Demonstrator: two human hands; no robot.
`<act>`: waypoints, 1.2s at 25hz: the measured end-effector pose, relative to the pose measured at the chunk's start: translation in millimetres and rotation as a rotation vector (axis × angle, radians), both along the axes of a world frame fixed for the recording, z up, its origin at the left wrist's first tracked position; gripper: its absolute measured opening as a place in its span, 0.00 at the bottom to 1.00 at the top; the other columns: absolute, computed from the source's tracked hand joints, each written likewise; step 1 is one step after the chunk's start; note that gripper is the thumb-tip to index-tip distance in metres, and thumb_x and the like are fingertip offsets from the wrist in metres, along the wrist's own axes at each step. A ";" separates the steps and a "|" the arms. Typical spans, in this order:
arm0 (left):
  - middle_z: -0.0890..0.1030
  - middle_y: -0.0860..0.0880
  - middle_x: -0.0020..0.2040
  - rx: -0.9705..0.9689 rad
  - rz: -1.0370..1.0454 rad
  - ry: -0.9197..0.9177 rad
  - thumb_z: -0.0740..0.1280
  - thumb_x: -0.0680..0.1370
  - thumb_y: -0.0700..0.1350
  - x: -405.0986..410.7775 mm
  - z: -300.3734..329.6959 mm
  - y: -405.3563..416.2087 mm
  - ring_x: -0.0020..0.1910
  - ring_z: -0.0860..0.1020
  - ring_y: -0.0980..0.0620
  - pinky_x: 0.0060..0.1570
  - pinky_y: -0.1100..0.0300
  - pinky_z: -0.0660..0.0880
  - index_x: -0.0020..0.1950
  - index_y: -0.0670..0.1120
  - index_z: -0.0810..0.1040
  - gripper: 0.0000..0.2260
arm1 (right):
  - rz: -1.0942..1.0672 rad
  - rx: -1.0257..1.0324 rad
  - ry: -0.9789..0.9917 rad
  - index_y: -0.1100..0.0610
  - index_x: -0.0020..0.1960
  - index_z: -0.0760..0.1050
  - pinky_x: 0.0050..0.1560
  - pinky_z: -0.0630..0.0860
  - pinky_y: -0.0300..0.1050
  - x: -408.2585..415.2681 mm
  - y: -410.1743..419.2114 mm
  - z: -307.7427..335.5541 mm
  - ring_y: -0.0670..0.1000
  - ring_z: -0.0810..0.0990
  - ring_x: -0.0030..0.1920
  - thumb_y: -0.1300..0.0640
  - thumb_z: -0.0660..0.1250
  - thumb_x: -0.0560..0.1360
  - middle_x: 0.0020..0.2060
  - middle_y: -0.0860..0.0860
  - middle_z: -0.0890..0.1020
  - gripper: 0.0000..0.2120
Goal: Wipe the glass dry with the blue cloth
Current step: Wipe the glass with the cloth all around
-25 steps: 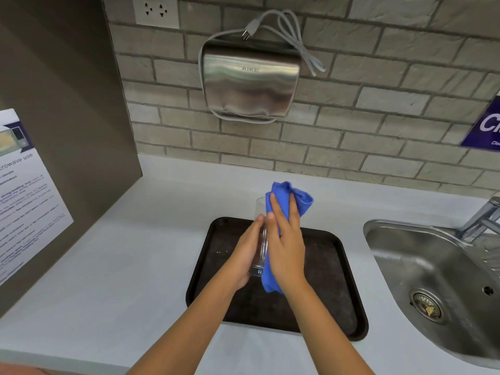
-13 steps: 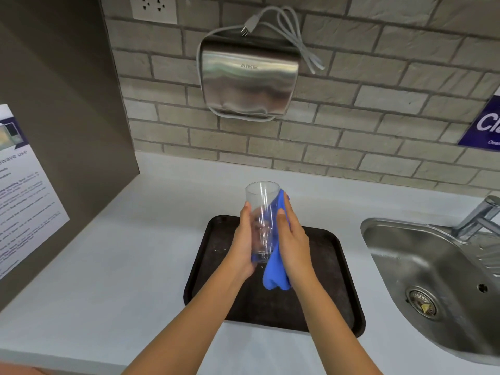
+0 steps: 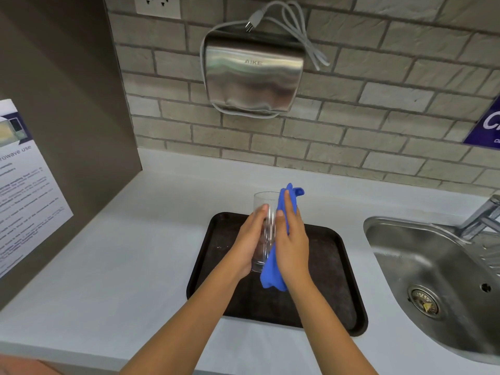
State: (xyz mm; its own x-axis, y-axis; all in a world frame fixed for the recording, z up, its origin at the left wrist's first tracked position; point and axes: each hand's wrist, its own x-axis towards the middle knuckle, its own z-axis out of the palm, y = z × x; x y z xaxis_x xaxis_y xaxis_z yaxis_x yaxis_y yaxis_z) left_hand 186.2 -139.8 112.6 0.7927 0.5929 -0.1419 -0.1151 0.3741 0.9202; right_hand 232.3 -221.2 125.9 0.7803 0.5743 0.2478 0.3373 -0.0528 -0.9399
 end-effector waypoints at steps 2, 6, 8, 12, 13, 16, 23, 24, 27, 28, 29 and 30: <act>0.85 0.40 0.60 -0.122 -0.010 -0.043 0.59 0.81 0.60 -0.3 1.2 -1.0 0.60 0.83 0.43 0.63 0.47 0.77 0.66 0.47 0.80 0.23 | 0.081 0.057 0.192 0.32 0.71 0.63 0.64 0.76 0.49 11.6 1.8 12.1 0.45 0.78 0.62 0.45 0.56 0.82 0.69 0.47 0.74 0.19; 0.82 0.39 0.64 -0.274 0.032 -0.150 0.57 0.82 0.61 3.5 4.8 0.7 0.60 0.81 0.43 0.64 0.46 0.76 0.66 0.47 0.79 0.24 | 0.205 0.041 0.317 0.36 0.70 0.68 0.59 0.78 0.44 22.4 -0.9 28.0 0.46 0.82 0.57 0.44 0.58 0.81 0.61 0.44 0.81 0.18; 0.83 0.38 0.62 -0.310 0.065 -0.148 0.55 0.81 0.62 5.6 11.6 2.1 0.59 0.81 0.43 0.63 0.45 0.75 0.66 0.45 0.79 0.27 | 0.224 0.027 0.495 0.44 0.65 0.76 0.56 0.80 0.47 25.4 -4.4 26.1 0.50 0.84 0.54 0.43 0.58 0.80 0.55 0.50 0.84 0.16; 0.84 0.42 0.50 -0.204 0.211 -0.008 0.61 0.78 0.64 12.5 22.9 5.2 0.52 0.83 0.43 0.59 0.45 0.78 0.57 0.46 0.82 0.24 | 0.137 0.036 0.712 0.58 0.51 0.80 0.52 0.79 0.51 24.2 -7.6 13.1 0.53 0.84 0.43 0.45 0.61 0.79 0.45 0.58 0.83 0.17; 0.83 0.43 0.47 -0.138 0.276 0.019 0.63 0.78 0.62 15.1 20.7 5.4 0.50 0.82 0.43 0.57 0.46 0.79 0.56 0.46 0.81 0.21 | 0.110 0.047 0.702 0.57 0.50 0.80 0.46 0.80 0.47 23.6 -6.6 12.6 0.50 0.84 0.38 0.46 0.61 0.80 0.41 0.55 0.84 0.16; 0.80 0.50 0.42 0.167 0.419 0.120 0.61 0.83 0.55 14.5 13.1 2.8 0.46 0.81 0.47 0.56 0.48 0.81 0.69 0.48 0.77 0.18 | 0.004 0.019 0.618 0.55 0.54 0.80 0.37 0.80 0.42 26.3 -2.9 6.9 0.46 0.85 0.35 0.47 0.59 0.81 0.40 0.52 0.85 0.15; 0.83 0.50 0.55 0.221 0.228 0.125 0.64 0.81 0.56 6.1 5.7 -5.8 0.55 0.83 0.53 0.52 0.62 0.78 0.75 0.53 0.69 0.22 | -0.153 -0.088 -0.219 0.37 0.74 0.59 0.61 0.76 0.49 -17.7 5.5 -11.5 0.45 0.76 0.60 0.48 0.53 0.83 0.69 0.42 0.69 0.21; 0.84 0.48 0.59 0.144 0.187 0.084 0.63 0.81 0.56 4.3 3.6 -4.4 0.57 0.83 0.52 0.53 0.61 0.79 0.73 0.51 0.72 0.21 | -0.148 -0.094 -0.323 0.36 0.75 0.58 0.63 0.76 0.49 -20.6 7.4 -14.1 0.46 0.74 0.64 0.48 0.53 0.82 0.73 0.42 0.65 0.21; 0.85 0.48 0.61 0.071 0.081 -0.006 0.60 0.83 0.57 -1.5 -2.0 -1.6 0.59 0.84 0.52 0.57 0.57 0.80 0.68 0.51 0.77 0.18 | -0.092 -0.117 -0.280 0.28 0.71 0.55 0.59 0.78 0.48 -10.7 11.9 -11.1 0.46 0.74 0.66 0.44 0.51 0.82 0.77 0.41 0.60 0.20; 0.85 0.47 0.60 0.057 0.066 -0.017 0.59 0.83 0.58 -2.1 -4.0 -2.1 0.59 0.84 0.51 0.59 0.54 0.80 0.68 0.51 0.78 0.19 | -0.062 -0.092 -0.177 0.27 0.70 0.56 0.58 0.79 0.48 -2.3 12.1 -8.0 0.45 0.76 0.63 0.44 0.52 0.82 0.75 0.42 0.64 0.20; 0.85 0.46 0.59 0.023 0.061 -0.016 0.59 0.83 0.59 -1.7 -4.1 -3.6 0.58 0.84 0.49 0.61 0.50 0.80 0.68 0.51 0.78 0.19 | -0.036 -0.036 -0.048 0.28 0.71 0.58 0.58 0.79 0.50 7.5 11.8 -4.2 0.47 0.78 0.60 0.43 0.52 0.82 0.71 0.44 0.71 0.19; 0.85 0.45 0.59 -0.008 0.064 -0.009 0.59 0.82 0.60 -0.8 -3.7 -4.4 0.58 0.84 0.47 0.62 0.48 0.79 0.68 0.51 0.78 0.20 | -0.022 0.011 0.074 0.32 0.72 0.62 0.59 0.78 0.53 16.8 11.8 -2.8 0.48 0.80 0.58 0.43 0.53 0.82 0.66 0.47 0.76 0.19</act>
